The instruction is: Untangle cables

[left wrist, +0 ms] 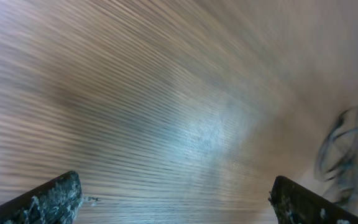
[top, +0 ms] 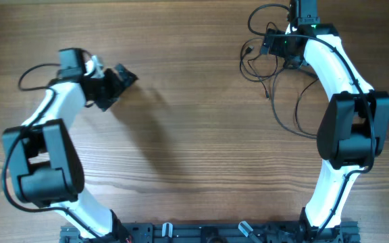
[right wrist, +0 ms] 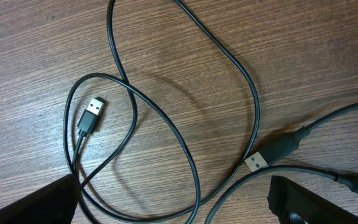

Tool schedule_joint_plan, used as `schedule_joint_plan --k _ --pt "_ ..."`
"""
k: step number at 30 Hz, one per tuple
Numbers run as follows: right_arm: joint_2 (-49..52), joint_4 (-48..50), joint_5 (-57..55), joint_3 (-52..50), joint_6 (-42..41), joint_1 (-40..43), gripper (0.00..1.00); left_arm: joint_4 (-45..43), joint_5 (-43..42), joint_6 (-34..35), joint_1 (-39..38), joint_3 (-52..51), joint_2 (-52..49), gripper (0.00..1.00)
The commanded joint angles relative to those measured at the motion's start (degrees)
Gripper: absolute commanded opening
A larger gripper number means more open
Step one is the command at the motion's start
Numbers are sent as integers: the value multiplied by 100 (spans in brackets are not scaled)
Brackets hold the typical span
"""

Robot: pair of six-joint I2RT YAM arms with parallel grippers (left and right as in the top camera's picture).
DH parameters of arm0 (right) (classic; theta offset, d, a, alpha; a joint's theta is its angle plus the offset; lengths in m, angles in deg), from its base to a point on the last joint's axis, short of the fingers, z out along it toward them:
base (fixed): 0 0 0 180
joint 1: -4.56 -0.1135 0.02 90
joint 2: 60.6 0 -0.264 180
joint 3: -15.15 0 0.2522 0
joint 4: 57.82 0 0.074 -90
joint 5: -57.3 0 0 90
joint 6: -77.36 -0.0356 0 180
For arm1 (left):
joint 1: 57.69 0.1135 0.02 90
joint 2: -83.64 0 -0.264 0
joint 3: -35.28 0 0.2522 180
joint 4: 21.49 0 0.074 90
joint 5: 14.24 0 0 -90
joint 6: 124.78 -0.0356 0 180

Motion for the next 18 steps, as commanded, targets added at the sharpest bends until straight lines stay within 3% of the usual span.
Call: schedule_joint_plan --k 1,7,18 --pt "31 31 28 22 55 -13 100 9 1167 -544 -767 -44 -63 100" --pt "31 31 28 22 52 -13 100 232 3025 -817 -1860 -46 -66 100" --pt "31 31 28 22 52 -13 100 350 3058 -802 -2223 -173 -66 100"
